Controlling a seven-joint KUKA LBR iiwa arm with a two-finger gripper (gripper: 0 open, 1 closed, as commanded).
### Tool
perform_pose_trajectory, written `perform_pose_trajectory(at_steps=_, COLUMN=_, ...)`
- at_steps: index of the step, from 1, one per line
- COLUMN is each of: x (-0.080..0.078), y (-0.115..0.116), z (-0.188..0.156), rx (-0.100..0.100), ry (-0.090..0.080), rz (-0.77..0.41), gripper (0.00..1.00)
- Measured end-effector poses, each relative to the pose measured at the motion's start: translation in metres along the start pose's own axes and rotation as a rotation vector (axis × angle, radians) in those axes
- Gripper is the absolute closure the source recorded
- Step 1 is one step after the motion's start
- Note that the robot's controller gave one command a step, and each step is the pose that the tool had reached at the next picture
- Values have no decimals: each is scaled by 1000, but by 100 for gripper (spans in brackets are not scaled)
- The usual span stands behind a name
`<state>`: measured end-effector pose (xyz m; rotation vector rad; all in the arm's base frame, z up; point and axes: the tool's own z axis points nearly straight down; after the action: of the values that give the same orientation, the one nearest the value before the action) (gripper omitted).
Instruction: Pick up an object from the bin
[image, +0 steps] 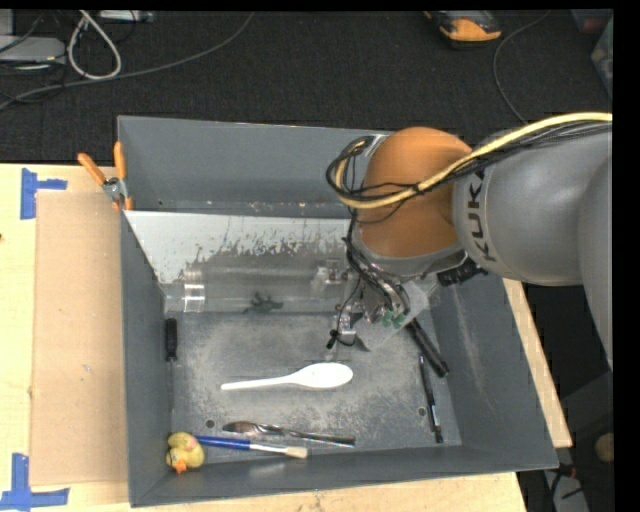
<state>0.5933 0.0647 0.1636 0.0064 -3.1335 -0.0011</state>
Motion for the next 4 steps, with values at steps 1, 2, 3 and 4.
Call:
perform_pose_trajectory(at_steps=1, x=-2, y=0, z=-4, rx=0, ry=-7, rz=2, gripper=0)
perform_pose_trajectory(at_steps=2, x=23, y=26, z=84, rx=-1, ry=-8, rz=-84, gripper=0)
perform_pose_trajectory(at_steps=3, x=29, y=34, z=70, rx=0, ry=-11, rz=-90, gripper=0)
perform_pose_trajectory(at_steps=4, x=28, y=32, z=89, rx=-1, ry=-7, rz=-96, gripper=0)
